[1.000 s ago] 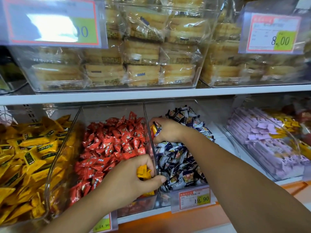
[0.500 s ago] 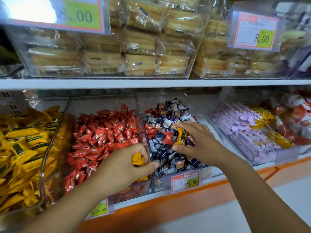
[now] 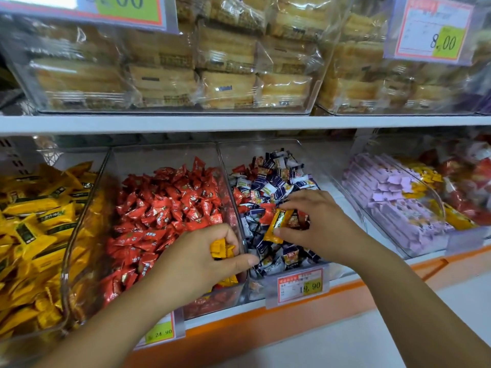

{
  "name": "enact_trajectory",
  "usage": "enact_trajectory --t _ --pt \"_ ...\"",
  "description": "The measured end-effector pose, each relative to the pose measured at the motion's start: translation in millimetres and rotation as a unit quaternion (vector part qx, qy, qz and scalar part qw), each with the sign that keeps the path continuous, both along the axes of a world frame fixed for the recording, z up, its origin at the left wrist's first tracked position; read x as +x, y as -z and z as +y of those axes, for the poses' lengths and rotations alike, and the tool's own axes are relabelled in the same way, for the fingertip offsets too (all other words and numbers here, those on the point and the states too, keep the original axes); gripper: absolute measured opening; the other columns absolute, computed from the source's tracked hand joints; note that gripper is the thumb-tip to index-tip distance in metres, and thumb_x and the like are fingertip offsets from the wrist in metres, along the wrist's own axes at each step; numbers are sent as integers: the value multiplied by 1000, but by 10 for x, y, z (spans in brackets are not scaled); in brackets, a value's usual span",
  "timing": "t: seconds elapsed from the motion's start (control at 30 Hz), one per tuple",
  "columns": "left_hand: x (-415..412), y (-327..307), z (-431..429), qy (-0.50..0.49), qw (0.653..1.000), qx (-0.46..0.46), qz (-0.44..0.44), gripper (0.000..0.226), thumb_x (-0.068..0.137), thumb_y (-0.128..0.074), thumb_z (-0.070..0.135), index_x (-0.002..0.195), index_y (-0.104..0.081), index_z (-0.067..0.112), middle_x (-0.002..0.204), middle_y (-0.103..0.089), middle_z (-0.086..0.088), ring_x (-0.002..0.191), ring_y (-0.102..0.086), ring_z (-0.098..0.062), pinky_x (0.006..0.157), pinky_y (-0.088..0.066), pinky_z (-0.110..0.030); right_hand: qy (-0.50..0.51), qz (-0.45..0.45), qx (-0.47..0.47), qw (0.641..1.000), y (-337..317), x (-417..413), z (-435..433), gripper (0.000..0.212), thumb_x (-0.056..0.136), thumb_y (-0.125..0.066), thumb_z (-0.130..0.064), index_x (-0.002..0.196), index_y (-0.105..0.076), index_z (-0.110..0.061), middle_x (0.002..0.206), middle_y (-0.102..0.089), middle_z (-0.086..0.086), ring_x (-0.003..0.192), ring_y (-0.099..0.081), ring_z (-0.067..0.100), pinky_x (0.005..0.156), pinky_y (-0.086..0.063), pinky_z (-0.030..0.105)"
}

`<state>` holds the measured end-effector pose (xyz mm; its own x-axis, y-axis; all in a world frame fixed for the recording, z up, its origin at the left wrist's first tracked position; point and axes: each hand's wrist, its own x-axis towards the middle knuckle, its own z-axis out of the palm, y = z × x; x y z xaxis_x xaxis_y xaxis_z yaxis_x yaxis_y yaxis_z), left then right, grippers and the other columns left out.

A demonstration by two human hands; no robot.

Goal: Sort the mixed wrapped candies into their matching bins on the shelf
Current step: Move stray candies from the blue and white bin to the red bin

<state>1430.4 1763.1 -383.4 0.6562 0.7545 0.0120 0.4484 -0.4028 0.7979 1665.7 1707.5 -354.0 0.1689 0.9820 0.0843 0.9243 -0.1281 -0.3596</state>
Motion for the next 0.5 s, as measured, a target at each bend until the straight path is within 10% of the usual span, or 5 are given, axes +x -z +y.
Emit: enact_trajectory --t 0.3,0.5 --pt "13 -106 -53 -49 994 -3 -94 45 64 -62 68 78 -58 25 56 -53 0 48 -43 -13 49 -42 -37 -8 133 113 985 -51 -151 -49 31 76 -80 -25 83 -58 -45 103 -55 -17 99 -53 -1 87 -41 18" --pt "-12 -135 -73 -57 990 17 -129 51 66 -66 73 81 -58 25 66 -59 -7 62 -59 -30 60 -51 -51 -48 412 112 903 -267 -361 -176 16 80 -73 -9 92 -68 -19 87 -73 3 75 -66 17 69 -55 25"
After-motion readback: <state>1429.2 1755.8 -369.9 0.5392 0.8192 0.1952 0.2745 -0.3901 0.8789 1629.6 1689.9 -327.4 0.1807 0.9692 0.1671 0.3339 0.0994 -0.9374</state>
